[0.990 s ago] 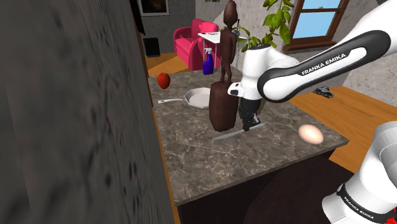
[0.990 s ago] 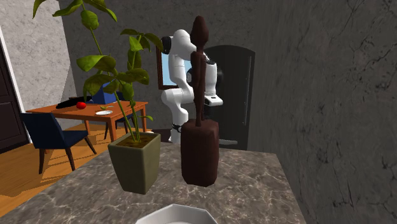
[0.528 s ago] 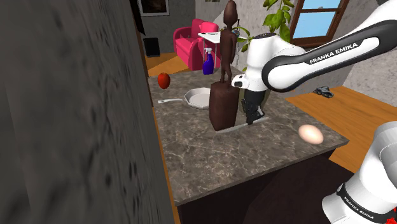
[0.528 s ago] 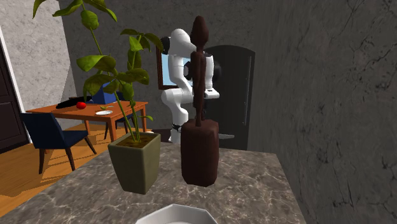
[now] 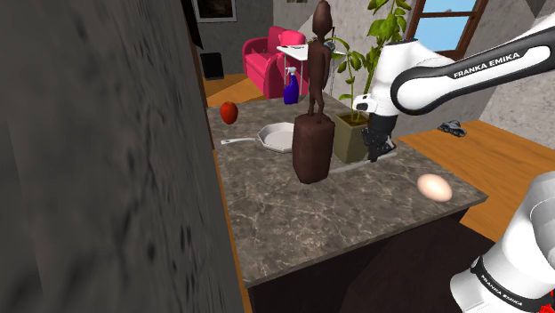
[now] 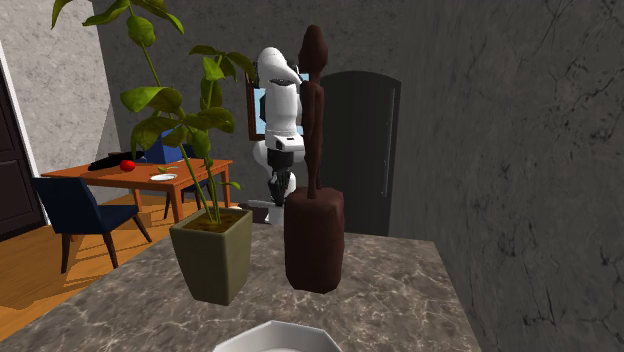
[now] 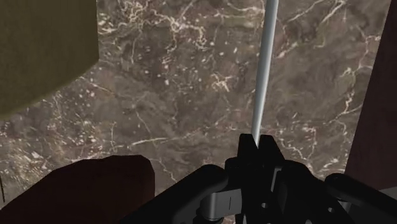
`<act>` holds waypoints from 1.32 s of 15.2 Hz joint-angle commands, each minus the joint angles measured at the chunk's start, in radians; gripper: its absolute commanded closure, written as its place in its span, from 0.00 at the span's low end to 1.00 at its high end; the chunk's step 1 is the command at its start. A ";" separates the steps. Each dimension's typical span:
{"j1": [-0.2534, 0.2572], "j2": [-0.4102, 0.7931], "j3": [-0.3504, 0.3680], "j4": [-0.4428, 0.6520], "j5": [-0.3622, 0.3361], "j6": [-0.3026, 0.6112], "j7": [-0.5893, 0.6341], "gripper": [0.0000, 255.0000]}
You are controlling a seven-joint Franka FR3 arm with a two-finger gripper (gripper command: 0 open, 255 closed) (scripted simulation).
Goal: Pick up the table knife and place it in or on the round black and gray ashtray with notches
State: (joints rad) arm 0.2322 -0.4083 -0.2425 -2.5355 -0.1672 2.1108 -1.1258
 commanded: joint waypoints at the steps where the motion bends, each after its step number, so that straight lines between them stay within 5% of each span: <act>1: -0.027 -0.013 -0.035 -0.011 -0.021 0.002 -0.048 1.00; 12: -0.156 -0.008 -0.242 0.042 -0.114 -0.009 -0.327 1.00; 20: -0.205 0.093 -0.408 0.165 -0.113 -0.002 -0.555 1.00</act>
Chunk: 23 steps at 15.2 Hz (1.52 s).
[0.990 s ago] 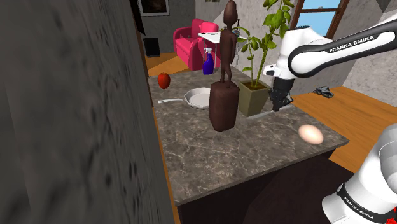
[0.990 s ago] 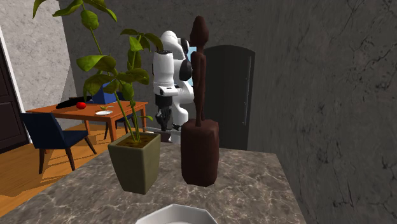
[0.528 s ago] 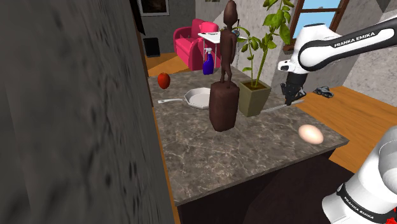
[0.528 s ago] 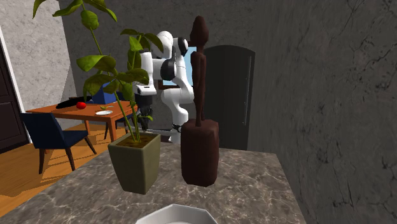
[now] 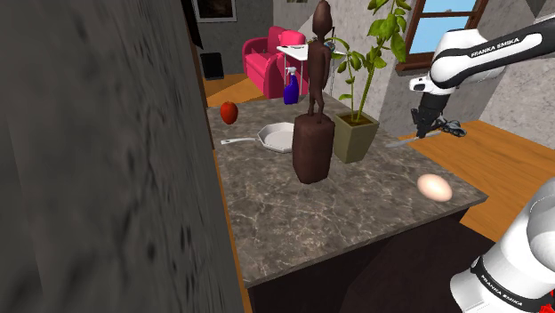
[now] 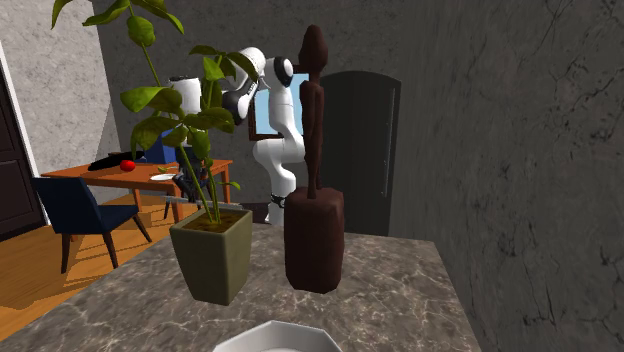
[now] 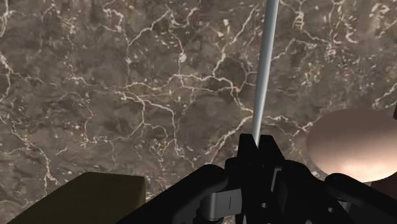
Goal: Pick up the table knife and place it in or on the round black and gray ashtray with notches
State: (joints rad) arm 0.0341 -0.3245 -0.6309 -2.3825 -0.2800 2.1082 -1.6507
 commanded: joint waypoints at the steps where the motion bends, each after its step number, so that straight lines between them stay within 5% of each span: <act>1: -0.010 0.028 -0.042 0.032 0.006 0.002 -0.061 1.00; 7: -0.021 0.174 -0.175 0.174 0.096 0.008 -0.269 1.00; 23: -0.015 0.336 -0.210 0.066 0.226 0.237 -0.359 1.00</act>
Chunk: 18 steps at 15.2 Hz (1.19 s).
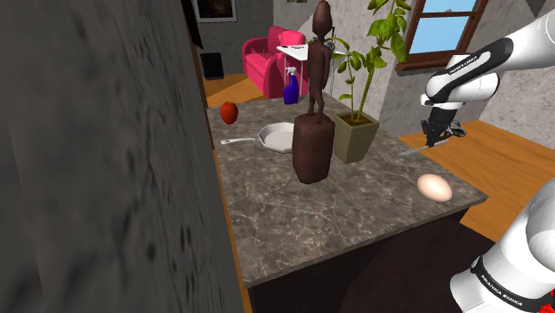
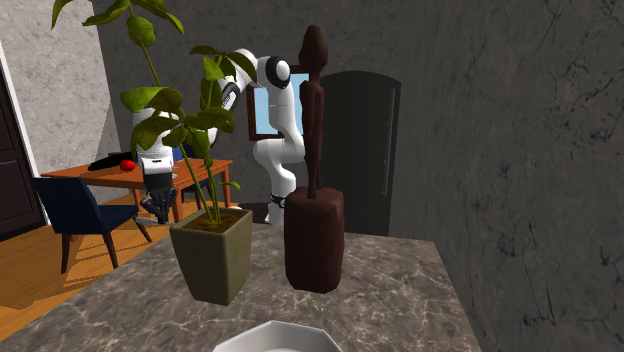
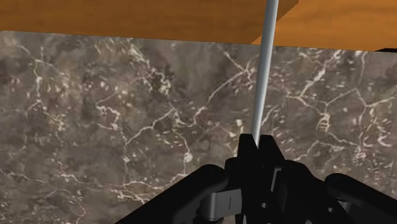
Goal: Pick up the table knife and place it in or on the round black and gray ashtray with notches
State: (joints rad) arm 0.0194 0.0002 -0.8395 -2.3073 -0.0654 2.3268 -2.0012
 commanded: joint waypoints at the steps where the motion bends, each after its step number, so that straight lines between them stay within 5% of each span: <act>1: -0.001 0.025 -0.001 -0.014 0.024 0.032 -0.018 1.00; 10: -0.002 0.034 -0.001 -0.017 0.033 0.041 -0.024 1.00; 11: -0.002 0.034 -0.001 -0.017 0.033 0.041 -0.024 0.00; 16: -0.002 0.034 -0.001 -0.017 0.033 0.041 -0.024 0.00; 18: 0.005 -0.032 -0.001 0.007 -0.030 -0.029 0.023 0.00</act>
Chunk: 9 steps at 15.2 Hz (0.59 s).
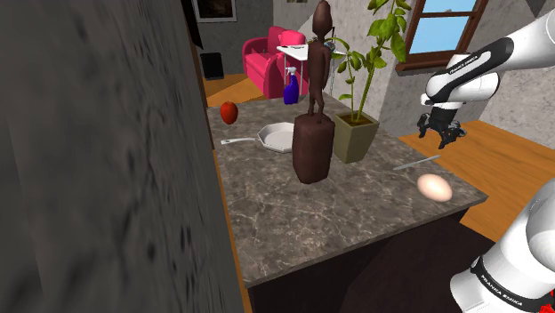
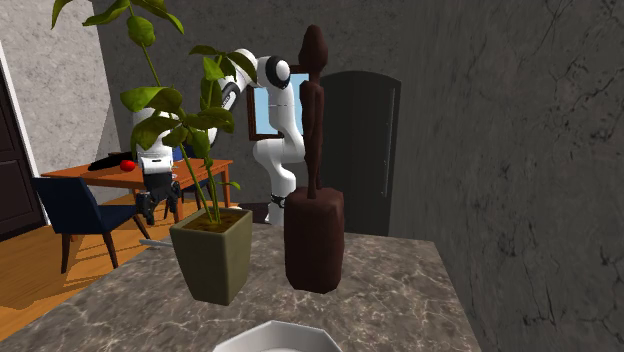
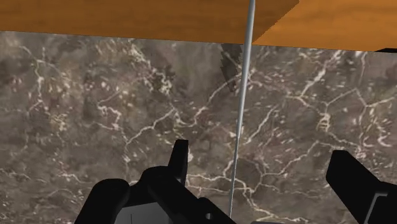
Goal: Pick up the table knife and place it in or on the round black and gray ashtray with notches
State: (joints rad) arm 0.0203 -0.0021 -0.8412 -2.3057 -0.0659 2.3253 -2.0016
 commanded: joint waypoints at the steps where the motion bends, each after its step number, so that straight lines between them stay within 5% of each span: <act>1: 0.005 -0.060 0.004 0.019 -0.056 -0.063 0.042 0.00; 9: 0.003 -0.081 0.012 0.032 -0.073 -0.092 0.056 0.00</act>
State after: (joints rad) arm 0.0229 -0.0831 -0.8295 -2.2742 -0.1387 2.2339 -1.9462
